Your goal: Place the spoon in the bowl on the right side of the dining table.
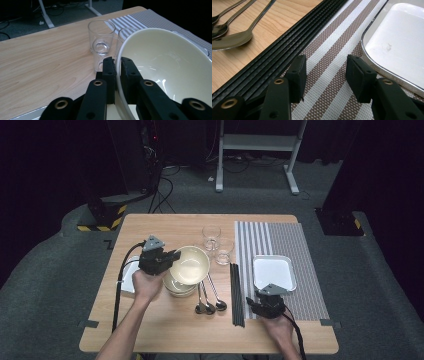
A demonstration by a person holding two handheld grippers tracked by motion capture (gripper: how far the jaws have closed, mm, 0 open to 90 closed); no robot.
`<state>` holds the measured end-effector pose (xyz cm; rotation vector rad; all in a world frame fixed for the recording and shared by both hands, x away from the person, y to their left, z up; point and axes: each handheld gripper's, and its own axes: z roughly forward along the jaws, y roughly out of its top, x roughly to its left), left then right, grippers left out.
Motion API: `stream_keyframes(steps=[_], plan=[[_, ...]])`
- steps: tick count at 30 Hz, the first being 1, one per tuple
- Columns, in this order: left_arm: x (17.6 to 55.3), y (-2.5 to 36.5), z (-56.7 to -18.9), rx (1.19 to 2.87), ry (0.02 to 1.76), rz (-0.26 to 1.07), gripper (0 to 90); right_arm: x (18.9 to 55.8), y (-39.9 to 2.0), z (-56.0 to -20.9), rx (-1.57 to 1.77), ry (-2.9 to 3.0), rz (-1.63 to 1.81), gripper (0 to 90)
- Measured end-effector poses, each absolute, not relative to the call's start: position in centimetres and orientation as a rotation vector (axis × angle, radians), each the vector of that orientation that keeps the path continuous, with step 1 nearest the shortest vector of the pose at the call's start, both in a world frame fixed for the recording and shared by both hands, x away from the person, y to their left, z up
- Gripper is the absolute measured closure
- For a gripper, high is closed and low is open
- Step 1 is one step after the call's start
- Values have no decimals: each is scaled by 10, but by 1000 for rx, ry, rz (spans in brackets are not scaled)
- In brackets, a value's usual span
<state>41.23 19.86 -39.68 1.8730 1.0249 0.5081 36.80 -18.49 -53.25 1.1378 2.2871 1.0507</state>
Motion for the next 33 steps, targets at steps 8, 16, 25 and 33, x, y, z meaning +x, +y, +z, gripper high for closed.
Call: stream_keyframes(steps=[8,16,25,33], plan=[[414,192,-396,1869,1015,478,824,368,-184,-533,1133,2285,1045,515],[417,182,-394,1880,989,461,824,368,-184,-533,1133,2285,1044,516],[421,168,-394,1889,963,438,824,367,-184,-533,1132,2284,1043,517],[424,157,-398,1899,952,417,824,367,-184,-533,1132,2284,1042,518]])
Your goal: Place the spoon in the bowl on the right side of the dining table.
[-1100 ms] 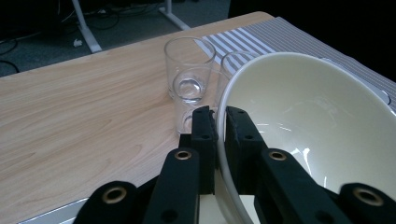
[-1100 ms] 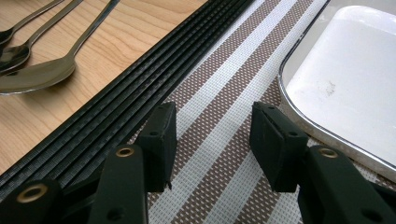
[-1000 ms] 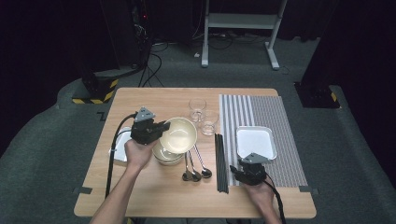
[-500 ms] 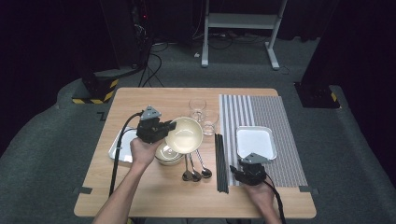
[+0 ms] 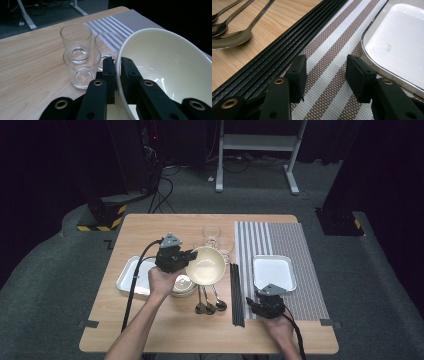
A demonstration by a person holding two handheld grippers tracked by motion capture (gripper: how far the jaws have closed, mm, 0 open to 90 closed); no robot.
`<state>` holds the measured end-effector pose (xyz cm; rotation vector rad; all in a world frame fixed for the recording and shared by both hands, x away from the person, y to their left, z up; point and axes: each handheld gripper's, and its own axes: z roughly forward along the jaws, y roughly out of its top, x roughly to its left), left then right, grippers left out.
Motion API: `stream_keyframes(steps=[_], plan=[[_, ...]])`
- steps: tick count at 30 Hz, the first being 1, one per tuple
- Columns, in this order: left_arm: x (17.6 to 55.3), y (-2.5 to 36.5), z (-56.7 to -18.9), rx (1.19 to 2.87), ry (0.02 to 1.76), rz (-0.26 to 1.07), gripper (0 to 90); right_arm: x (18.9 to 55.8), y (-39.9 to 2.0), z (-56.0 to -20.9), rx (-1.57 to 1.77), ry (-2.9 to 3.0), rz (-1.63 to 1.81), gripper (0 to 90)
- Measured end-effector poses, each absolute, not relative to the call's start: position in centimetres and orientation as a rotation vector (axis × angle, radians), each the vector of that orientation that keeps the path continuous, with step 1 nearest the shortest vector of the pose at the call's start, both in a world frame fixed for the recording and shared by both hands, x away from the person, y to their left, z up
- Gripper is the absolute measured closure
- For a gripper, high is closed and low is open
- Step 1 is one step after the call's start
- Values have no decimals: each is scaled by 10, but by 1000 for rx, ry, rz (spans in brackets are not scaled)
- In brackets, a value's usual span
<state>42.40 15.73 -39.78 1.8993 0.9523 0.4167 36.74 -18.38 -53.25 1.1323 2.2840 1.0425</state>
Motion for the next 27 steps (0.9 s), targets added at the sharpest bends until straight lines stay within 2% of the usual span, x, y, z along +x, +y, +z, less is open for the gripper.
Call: stream_keyframes(steps=[19,27], plan=[[429,139,-406,1925,943,401,824,369,-189,-531,1200,2266,1081,552],[431,133,-411,1940,943,396,824,364,-198,-521,1185,2242,1152,591]])
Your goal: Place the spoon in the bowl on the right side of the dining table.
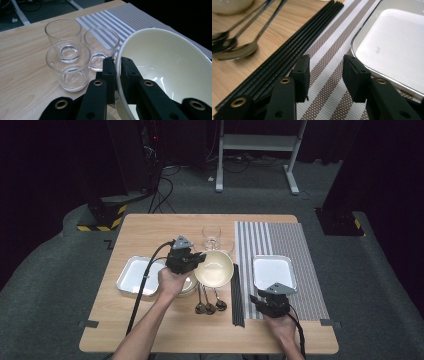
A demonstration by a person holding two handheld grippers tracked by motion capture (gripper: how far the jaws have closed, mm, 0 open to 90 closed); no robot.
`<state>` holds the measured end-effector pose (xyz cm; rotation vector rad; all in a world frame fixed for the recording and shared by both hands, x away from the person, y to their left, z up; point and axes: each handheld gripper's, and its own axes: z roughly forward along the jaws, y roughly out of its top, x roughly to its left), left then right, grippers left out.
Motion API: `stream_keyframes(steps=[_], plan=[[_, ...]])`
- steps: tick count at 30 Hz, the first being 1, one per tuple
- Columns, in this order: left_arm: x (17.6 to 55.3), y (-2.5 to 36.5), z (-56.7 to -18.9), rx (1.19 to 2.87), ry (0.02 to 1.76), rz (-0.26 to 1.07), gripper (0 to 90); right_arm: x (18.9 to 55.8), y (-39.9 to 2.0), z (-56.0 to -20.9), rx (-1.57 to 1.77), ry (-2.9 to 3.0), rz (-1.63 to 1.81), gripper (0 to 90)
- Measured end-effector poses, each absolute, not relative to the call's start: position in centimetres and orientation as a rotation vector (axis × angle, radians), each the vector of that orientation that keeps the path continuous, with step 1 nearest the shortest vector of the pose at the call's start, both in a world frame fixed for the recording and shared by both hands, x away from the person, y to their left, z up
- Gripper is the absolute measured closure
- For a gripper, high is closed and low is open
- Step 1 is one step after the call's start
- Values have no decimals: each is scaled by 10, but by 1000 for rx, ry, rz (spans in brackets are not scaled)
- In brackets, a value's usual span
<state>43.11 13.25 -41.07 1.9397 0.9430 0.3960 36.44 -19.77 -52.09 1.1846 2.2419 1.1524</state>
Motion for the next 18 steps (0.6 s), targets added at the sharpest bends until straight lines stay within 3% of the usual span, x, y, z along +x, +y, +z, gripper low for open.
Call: stream_keyframes(steps=[6,18], plan=[[432,128,-414,1955,939,396,824,365,-204,-512,1198,2225,1206,642],[433,120,-420,1981,938,393,824,374,-203,-486,1164,2239,1313,635]])
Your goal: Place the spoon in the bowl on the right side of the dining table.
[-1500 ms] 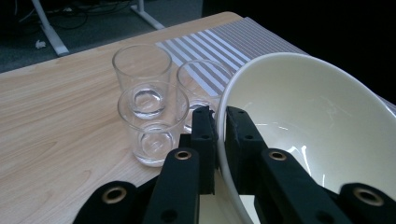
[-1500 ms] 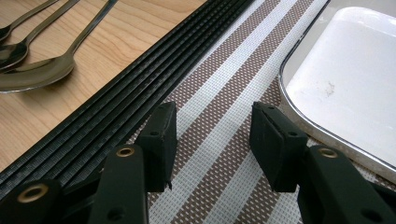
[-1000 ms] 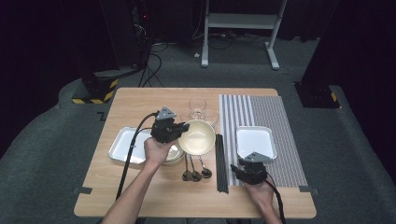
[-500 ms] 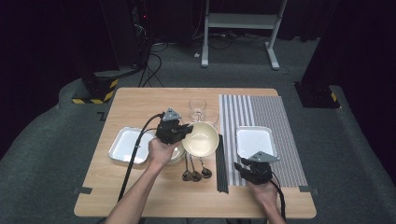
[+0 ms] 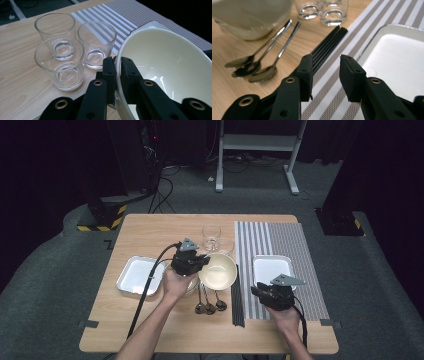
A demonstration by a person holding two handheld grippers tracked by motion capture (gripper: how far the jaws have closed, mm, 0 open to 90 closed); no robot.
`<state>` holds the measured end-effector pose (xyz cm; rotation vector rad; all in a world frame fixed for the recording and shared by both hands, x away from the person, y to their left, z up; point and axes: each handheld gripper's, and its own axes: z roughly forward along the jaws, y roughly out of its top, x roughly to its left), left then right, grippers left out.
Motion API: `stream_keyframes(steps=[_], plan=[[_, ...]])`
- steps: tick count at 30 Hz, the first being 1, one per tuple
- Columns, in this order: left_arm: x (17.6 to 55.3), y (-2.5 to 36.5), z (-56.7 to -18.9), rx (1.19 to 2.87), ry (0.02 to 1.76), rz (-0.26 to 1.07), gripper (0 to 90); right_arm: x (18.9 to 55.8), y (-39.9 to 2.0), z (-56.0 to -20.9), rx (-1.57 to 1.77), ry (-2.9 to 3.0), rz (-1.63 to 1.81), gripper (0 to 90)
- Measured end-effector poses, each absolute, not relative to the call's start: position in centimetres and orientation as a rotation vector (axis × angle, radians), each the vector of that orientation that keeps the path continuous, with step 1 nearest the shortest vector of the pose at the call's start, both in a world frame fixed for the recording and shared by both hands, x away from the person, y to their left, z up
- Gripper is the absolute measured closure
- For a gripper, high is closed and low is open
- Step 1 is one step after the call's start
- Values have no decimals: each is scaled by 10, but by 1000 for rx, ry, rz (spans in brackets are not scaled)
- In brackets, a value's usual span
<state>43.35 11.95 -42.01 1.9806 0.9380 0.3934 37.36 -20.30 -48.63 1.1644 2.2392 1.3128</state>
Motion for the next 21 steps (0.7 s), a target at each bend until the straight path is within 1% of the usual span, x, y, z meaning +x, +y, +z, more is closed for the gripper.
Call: stream_keyframes(steps=[12,21], plan=[[434,116,-425,1992,945,389,825,385,-191,-456,1093,2251,1376,637],[434,114,-427,2002,942,388,826,396,-184,-441,1093,2257,1414,636]])
